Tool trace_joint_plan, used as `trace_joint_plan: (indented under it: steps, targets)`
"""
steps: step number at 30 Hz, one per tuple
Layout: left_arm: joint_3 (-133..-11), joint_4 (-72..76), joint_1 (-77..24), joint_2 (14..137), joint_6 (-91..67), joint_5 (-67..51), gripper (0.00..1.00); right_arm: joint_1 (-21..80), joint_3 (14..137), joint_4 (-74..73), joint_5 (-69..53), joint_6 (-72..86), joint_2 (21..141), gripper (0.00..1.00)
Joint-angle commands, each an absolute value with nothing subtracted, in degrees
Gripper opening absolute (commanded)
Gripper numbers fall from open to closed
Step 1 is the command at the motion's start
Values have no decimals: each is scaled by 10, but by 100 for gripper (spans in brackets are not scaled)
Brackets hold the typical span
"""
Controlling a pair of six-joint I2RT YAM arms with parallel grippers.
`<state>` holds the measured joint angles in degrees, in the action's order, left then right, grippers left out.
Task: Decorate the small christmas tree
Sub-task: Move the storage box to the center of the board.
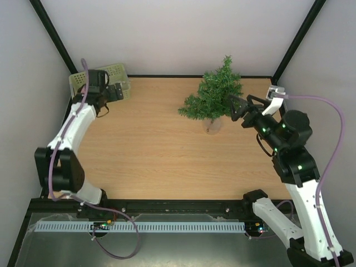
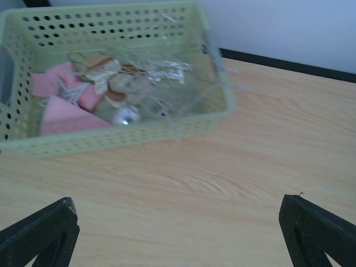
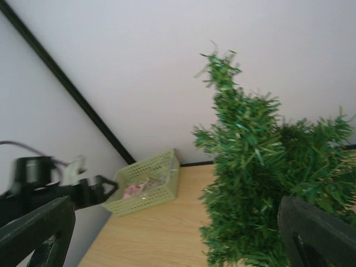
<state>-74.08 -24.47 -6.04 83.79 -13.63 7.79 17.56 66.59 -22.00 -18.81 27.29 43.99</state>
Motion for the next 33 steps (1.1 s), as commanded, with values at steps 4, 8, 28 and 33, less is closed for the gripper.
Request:
trace_joint_plan:
  steps: [4,8,28,33]
  targets:
    - [-894,-260,36,1016,-62,28,100,177,637,-208,-256,291,384,98]
    - [-977,-283,45,1104,-37,55,100,177,630,-214,-262,289,375,98]
    - [-1072,-381,85,1257,-60,-93,100,177,616,-223,-247,267,369,98]
    - [-1057,-408,64,1222,-68,-105,100,177,611,-221,-236,259,370,98]
